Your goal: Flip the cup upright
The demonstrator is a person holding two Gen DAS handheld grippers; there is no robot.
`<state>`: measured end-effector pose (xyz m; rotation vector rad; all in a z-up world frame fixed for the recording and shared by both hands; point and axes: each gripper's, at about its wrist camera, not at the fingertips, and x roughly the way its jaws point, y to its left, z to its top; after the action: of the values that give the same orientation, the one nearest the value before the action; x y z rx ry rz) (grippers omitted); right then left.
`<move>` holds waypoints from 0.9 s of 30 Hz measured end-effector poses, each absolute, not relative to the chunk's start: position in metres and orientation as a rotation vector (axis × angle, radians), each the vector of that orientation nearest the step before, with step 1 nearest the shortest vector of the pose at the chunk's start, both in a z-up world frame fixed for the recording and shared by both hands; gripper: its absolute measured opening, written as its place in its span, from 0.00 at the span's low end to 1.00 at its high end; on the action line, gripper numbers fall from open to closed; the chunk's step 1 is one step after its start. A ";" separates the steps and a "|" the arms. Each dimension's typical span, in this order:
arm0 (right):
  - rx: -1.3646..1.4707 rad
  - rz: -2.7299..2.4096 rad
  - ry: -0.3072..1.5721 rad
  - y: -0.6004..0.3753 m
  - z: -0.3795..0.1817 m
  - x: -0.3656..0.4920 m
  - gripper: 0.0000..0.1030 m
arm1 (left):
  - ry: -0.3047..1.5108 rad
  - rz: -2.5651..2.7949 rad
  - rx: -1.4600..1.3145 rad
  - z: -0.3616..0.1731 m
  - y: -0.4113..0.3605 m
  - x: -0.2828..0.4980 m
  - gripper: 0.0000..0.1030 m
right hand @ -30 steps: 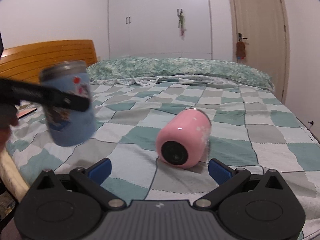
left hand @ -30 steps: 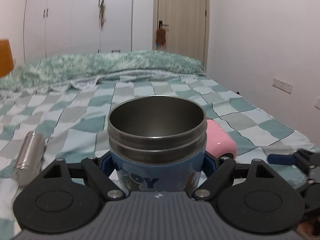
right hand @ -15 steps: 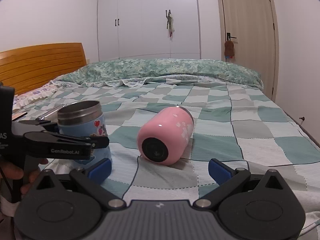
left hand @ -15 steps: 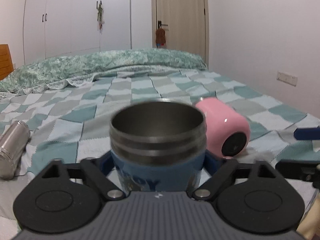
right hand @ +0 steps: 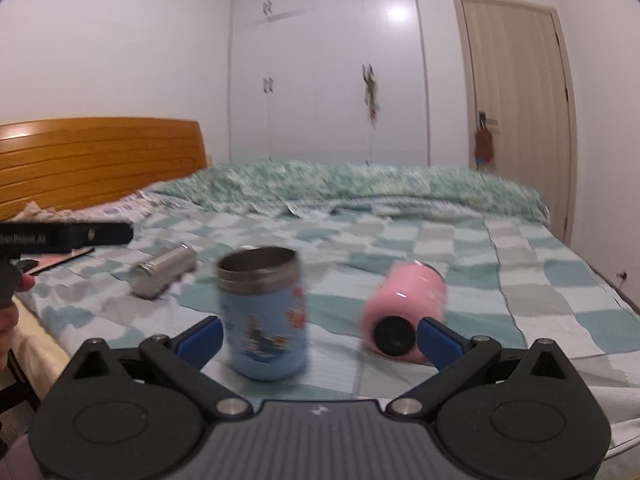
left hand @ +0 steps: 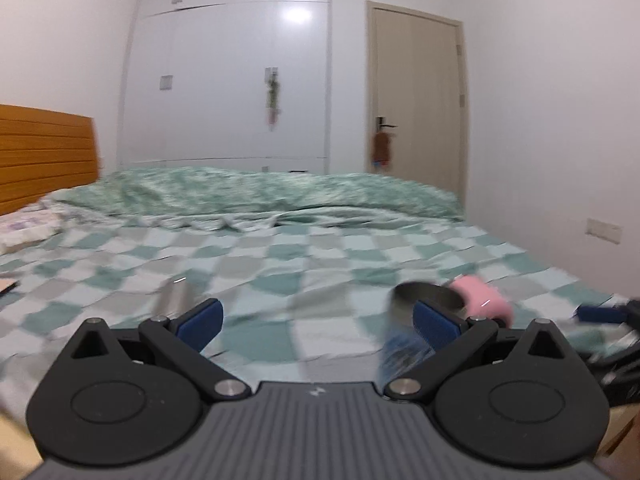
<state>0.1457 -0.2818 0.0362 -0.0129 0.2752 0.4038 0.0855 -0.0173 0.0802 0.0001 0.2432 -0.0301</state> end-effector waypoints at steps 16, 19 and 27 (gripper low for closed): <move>-0.036 0.279 0.151 -0.237 -0.012 0.104 1.00 | 0.236 0.118 0.018 -0.001 0.036 0.031 1.00; -0.046 0.262 0.143 -0.234 -0.018 0.103 1.00 | 0.217 0.108 0.005 -0.002 0.039 0.027 1.00; -0.041 0.253 0.124 -0.235 -0.020 0.099 1.00 | 0.191 0.110 -0.008 -0.003 0.041 0.023 1.00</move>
<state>0.0994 -0.2348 -0.0202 -0.0407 0.1236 0.2528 0.0226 0.0413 -0.0027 -0.0081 0.1910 0.1095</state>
